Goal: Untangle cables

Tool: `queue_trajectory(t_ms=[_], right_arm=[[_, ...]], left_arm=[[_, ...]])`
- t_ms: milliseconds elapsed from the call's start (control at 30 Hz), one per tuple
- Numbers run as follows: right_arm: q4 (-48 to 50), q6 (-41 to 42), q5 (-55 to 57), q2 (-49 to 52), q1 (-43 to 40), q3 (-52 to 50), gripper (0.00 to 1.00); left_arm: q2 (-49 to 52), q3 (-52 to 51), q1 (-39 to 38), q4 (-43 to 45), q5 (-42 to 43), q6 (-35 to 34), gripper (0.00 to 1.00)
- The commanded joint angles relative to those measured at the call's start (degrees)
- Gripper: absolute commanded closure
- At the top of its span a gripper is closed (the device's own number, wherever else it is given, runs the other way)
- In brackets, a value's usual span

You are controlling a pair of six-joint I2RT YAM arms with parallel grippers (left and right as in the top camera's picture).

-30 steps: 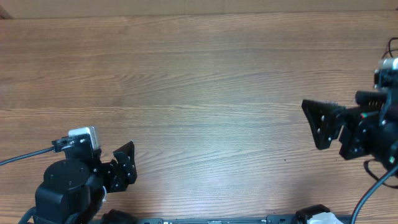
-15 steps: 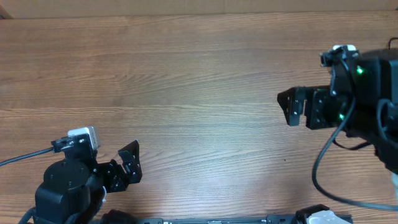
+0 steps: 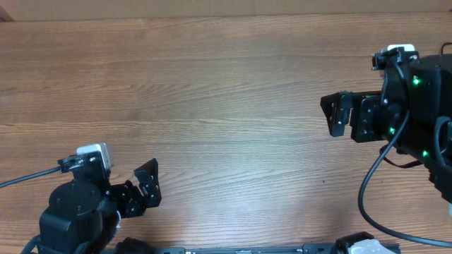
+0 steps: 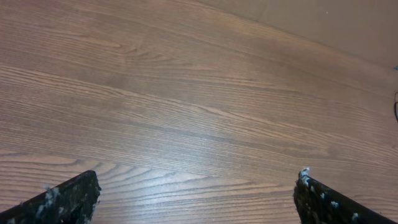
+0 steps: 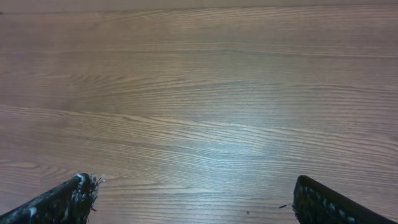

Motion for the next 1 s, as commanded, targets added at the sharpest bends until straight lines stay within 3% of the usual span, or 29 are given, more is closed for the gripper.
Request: queue_trajectory(t_ms=[0,133,300,533,967], right_arm=[[0.2,0.0,1.0,0.2,0.0,0.2,0.0],[0.2,0.0,1.0,0.9,0.0,0.1,0.0],[0.2,0.0,1.0,1.6,0.0,0.1,0.0],[0.2,0.0,1.0,2.5,0.0,0.1,0.0],[0.2,0.0,1.0,3.1,0.0,0.1,0.0]], left_arm=[[-0.3,-0.2,0.2,-0.2,-0.1,-0.2,0.0],[-0.3,-0.2,0.2,1.6,2.4,-5.1,0.01],[-0.3,-0.2,0.2,4.3,3.0,-16.8,0.0],[-0.3,-0.2,0.2,4.5,1.9,-18.4,0.01],[-1.3,-1.9,1.9,28.6,-7.5,-18.1,0.01]])
